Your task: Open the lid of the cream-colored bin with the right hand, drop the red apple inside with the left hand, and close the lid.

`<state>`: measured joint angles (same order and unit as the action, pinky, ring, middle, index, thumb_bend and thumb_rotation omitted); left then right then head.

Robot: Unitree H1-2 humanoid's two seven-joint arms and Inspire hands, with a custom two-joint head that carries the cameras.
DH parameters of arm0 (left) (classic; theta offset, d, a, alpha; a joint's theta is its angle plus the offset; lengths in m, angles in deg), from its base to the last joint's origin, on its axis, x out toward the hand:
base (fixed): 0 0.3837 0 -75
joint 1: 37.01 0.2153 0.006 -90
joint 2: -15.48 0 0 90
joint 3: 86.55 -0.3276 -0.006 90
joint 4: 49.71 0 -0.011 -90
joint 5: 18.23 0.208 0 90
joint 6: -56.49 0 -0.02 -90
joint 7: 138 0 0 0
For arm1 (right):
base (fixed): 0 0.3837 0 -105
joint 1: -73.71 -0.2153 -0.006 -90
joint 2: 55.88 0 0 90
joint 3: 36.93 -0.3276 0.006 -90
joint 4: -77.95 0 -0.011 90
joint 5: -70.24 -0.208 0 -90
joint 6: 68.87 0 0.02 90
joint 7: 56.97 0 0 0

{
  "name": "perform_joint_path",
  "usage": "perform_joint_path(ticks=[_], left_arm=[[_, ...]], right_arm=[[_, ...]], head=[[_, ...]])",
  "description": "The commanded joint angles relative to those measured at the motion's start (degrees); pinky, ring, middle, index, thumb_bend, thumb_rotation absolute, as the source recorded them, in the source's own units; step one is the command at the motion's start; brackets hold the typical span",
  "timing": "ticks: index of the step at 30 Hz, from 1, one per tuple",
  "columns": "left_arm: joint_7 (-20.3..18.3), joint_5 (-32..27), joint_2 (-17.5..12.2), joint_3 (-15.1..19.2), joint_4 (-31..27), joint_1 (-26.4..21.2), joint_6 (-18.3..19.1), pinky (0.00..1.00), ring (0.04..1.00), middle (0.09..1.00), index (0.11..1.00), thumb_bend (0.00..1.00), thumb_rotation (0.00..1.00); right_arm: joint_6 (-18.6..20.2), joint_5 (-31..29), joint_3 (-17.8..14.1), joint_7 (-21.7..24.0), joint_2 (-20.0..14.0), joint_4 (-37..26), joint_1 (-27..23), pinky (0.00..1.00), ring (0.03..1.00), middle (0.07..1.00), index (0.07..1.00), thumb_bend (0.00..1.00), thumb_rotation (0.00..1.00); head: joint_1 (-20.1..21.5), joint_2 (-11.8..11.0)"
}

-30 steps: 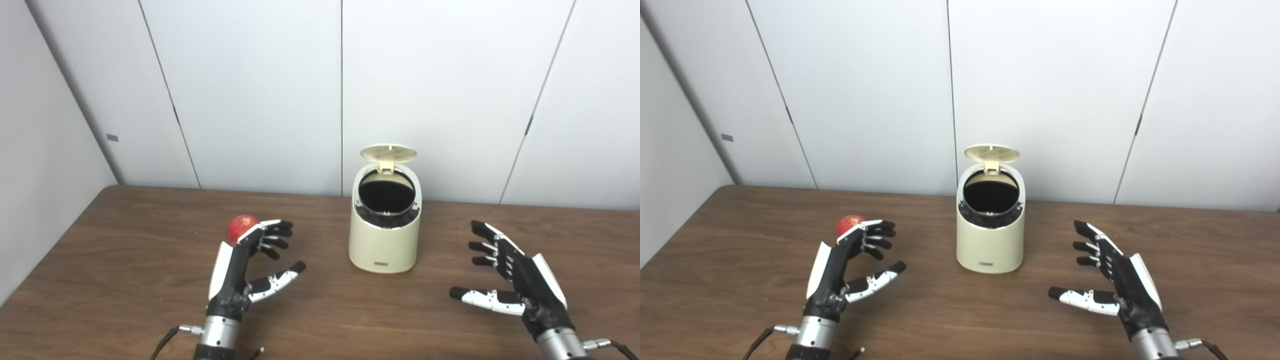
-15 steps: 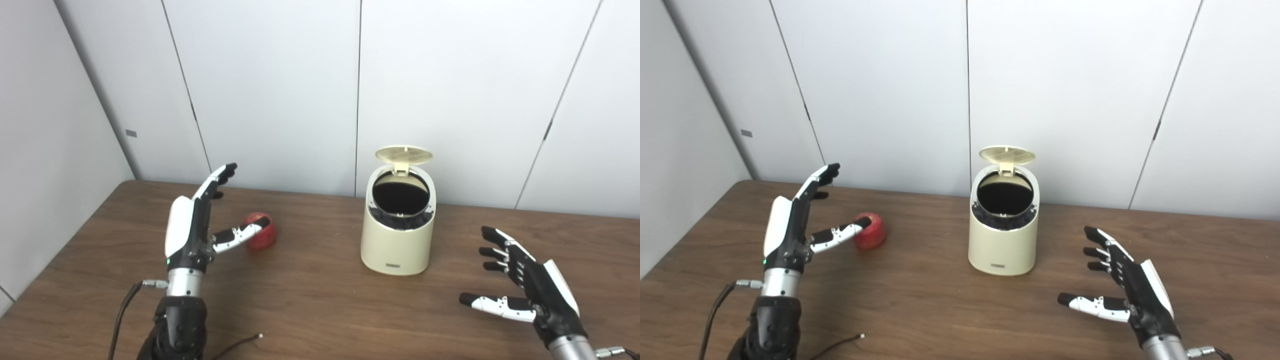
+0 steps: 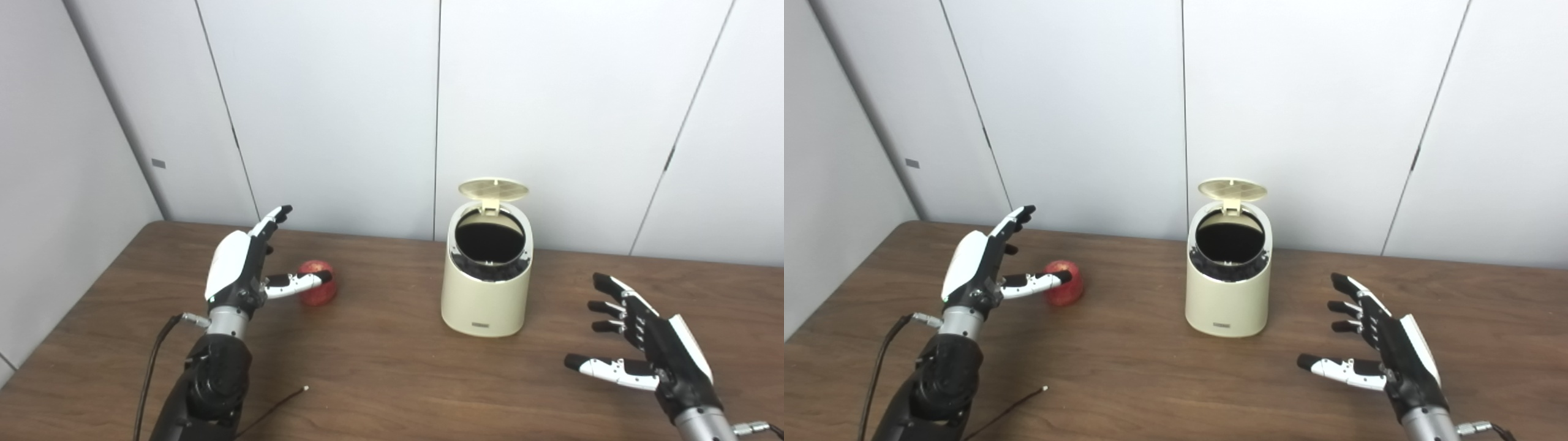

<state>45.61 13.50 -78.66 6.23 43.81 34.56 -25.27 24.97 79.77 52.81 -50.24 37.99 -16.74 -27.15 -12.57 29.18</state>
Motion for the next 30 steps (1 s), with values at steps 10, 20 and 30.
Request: perform_joint_path(ticks=[10,20,30], left_arm=[[-2.4,2.7,-3.4,-3.9,-0.4,-2.5,4.0,0.65,0.783,0.803,0.858,0.99,0.37],[-1.3,10.9,-4.9,-9.3,3.4,-2.2,5.8,0.56,0.734,0.779,0.806,0.94,0.36],[2.6,17.4,-5.4,-12.1,7.2,-2.3,7.4,0.41,0.547,0.619,0.666,0.85,0.16]], right_arm=[[-1.0,-0.4,-0.5,-0.6,-0.7,-2.6,-1.2,0.65,0.802,0.913,0.886,0.77,0.08],[-1.1,-0.8,-0.7,-0.5,-1.0,-2.8,-1.2,0.68,0.801,0.918,0.881,0.77,0.1],[-0.9,-0.8,-0.6,-0.4,-1.0,-3.3,-0.7,0.68,0.797,0.922,0.888,0.77,0.09]], head=[[0.2,0.4],[0.3,0.6],[0.7,1.1]])
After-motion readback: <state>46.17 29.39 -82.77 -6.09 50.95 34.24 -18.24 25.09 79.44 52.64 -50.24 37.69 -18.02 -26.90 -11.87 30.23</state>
